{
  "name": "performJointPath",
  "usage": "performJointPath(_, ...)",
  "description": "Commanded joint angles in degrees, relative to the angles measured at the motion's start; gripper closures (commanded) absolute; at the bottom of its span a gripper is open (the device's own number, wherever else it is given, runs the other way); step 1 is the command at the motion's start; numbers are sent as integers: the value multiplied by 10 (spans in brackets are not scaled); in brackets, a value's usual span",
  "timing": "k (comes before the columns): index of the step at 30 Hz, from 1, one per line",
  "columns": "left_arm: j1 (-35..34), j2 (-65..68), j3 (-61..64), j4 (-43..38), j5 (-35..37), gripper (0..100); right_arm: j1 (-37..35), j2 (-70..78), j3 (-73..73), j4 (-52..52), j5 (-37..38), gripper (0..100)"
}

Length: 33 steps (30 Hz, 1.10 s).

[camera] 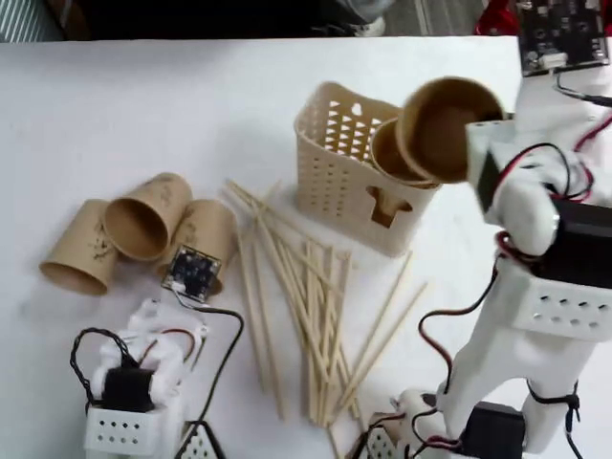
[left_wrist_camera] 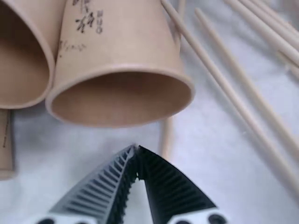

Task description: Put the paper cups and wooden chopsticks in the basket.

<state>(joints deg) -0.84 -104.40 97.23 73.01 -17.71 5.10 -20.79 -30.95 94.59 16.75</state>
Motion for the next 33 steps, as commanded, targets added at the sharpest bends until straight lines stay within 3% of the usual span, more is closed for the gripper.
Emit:
performJointPath(1,-2,2,-3,4,2,976,-40,-15,-16,-2,-19,975)
performJointPath(17,-3,2,-3,4,2,976,-22,128,-16,7,-23,967)
performJointPath(23,-1,2,-3,4,1,976,-22,112,-26,37,-23,811)
performJointPath(29,0,2,-3,4,1,976,-36,18,-21,38,-9,868)
performJointPath(33,0,2,-3,4,0,976,-74,-62,58,38,33,930)
